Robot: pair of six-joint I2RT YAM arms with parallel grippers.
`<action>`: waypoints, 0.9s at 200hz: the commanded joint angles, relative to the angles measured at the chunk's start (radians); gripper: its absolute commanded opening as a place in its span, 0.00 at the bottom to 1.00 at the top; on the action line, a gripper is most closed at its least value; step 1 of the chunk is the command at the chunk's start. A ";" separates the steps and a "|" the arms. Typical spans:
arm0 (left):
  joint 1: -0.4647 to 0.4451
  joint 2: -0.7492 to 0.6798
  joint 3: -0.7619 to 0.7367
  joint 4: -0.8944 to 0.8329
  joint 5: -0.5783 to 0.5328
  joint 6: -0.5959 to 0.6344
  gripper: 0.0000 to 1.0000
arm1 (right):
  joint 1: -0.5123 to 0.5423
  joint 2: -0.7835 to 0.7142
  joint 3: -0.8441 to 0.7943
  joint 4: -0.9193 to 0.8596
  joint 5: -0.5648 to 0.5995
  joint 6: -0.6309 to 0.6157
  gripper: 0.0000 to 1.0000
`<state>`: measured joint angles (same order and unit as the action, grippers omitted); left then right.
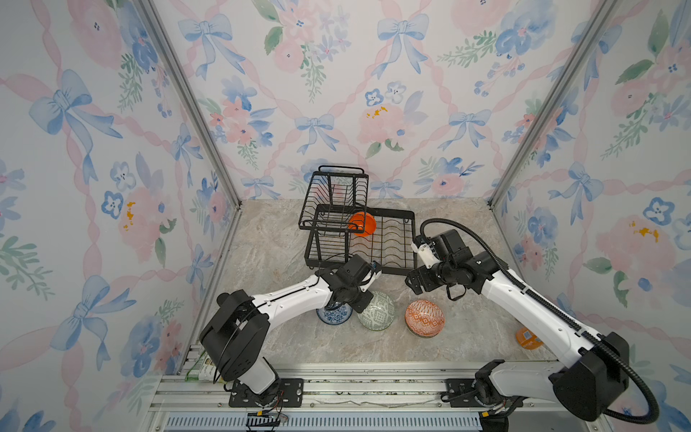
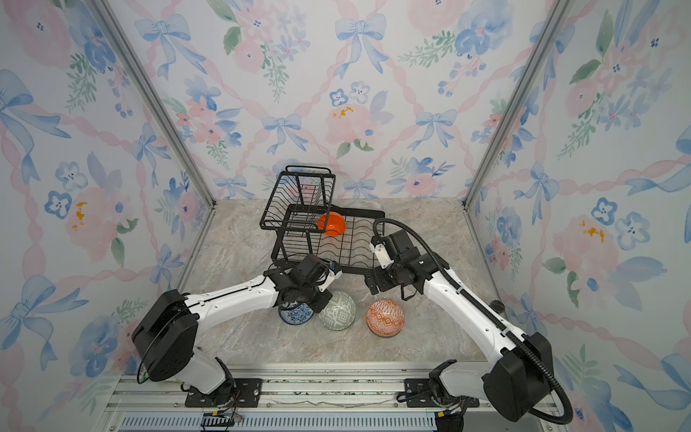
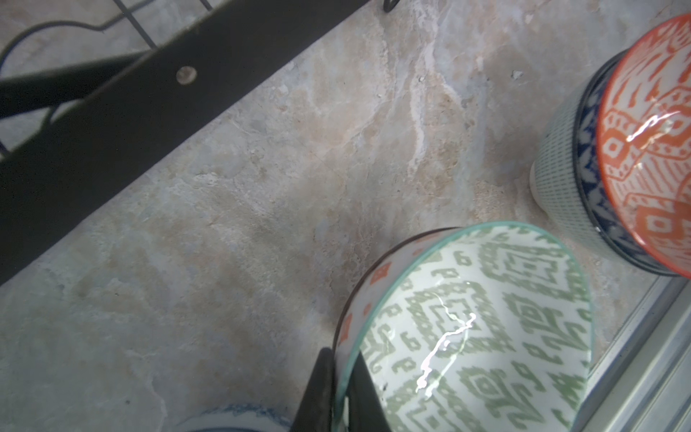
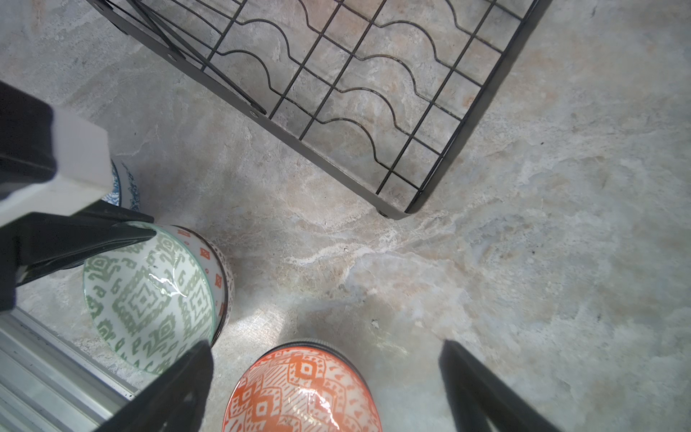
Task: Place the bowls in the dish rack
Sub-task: 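Lower the left gripper onto the green-patterned bowl rim and close it, then lift the green-patterned bowl with the left gripper toward the dish rack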
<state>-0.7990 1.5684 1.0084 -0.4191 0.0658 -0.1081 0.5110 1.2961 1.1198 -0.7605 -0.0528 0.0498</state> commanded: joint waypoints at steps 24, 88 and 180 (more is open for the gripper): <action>-0.002 0.000 0.033 -0.012 0.000 0.008 0.00 | -0.005 -0.006 -0.003 -0.019 -0.001 0.009 0.97; -0.002 -0.042 0.045 -0.011 0.011 0.005 0.00 | -0.005 -0.004 -0.007 -0.013 -0.002 0.008 0.97; 0.001 -0.100 0.058 -0.009 -0.029 -0.007 0.00 | -0.005 -0.015 -0.018 0.007 -0.020 0.012 0.97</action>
<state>-0.7990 1.4967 1.0367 -0.4362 0.0463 -0.1055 0.5110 1.2961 1.1133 -0.7567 -0.0547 0.0498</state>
